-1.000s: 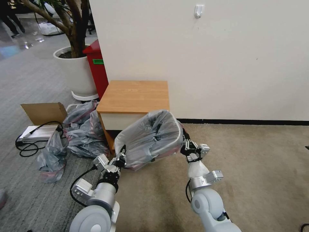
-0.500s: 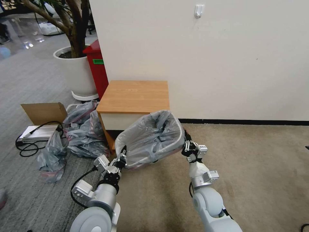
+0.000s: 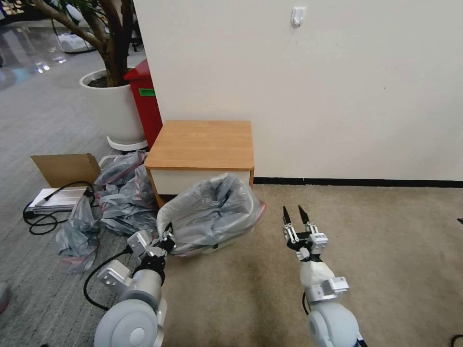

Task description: Pick up the garbage bag from the table and place it over the trash can.

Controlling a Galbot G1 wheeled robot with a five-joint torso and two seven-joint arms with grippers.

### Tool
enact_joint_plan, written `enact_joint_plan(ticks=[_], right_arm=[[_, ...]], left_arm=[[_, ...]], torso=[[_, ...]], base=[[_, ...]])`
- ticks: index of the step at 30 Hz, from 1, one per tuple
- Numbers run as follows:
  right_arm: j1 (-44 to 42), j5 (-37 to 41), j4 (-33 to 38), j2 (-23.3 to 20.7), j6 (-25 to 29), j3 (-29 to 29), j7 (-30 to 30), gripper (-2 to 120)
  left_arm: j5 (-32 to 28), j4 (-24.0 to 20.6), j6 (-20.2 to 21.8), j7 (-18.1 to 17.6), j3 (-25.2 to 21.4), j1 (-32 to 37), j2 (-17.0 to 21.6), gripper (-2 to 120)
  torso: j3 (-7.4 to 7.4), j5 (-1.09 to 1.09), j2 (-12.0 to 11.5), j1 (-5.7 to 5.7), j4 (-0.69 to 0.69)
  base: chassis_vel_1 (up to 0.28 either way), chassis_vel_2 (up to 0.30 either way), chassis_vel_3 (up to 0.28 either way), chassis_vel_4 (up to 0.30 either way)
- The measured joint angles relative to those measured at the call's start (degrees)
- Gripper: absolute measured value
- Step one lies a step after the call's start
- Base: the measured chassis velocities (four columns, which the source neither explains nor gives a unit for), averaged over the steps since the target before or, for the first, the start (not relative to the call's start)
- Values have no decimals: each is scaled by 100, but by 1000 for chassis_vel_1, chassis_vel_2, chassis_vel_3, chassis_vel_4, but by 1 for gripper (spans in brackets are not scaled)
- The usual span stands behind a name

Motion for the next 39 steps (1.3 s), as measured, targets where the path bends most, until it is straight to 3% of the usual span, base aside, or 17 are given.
enact_joint_plan(ticks=[3, 5, 6, 9, 11, 13, 16, 22, 26, 35, 39], right_arm=[[23, 342, 280, -65, -59, 13, -19, 75], [101, 512, 913, -256, -353, 5, -65, 87], [101, 512, 913, -256, -353, 5, -65, 87], [164, -22, 1570, -742, -698, -182, -229, 95], [207, -812, 1745, -1146, -768, -311, -469, 88], [252, -1160, 1792, -1336, -775, -363, -584, 84], [527, -2067, 1910, -1966, -967, -565, -1020, 69], [889, -2380, 2016, -2701, -1624, -902, -1520, 51], [1264, -2372, 1939, -3235, -2170, -1433, -1692, 34], [1873, -2252, 1493, -3322, -2862, -2215, -1986, 1], [2098, -2335, 1152, -3323, -2999, -2472, -2162, 0]], left_arm=[[274, 11, 163, 31, 16, 25, 48, 5], [1055, 124, 259, 283, 89, 68, 157, 5], [1055, 124, 259, 283, 89, 68, 157, 5], [2041, 235, 358, 692, 205, 93, 318, 5], [2648, 277, 413, 952, 255, 96, 415, 5], [2840, 286, 430, 1041, 275, 97, 451, 5], [3497, 306, 461, 1327, 347, 99, 562, 5], [4095, 361, 463, 1469, 506, 108, 579, 5], [4501, 411, 456, 1481, 743, 124, 498, 5], [5181, 504, 374, 1482, 1005, 116, 415, 5], [5266, 512, 345, 1479, 1064, 106, 394, 5]], torso=[[0, 1, 0, 0, 0], [0, -1, 0, 0, 0], [0, -1, 0, 0, 0], [0, -2, 0, 0, 1], [0, 1, 0, 0, -1], [0, 1, 0, 0, 0], [0, 1, 0, 0, 1], [0, 0, 0, 0, 0], [0, -1, 0, 0, 1], [0, 0, 0, 0, 0], [0, 0, 0, 0, 0]], base=[[0, 0, 0, 0], [0, 0, 0, 0], [0, 0, 0, 0], [0, 0, 0, 0], [0, 0, 0, 0], [0, 0, 0, 0], [0, 0, 0, 0], [0, 0, 0, 0], [0, 0, 0, 0], [0, 0, 0, 0], [0, 0, 0, 0]])
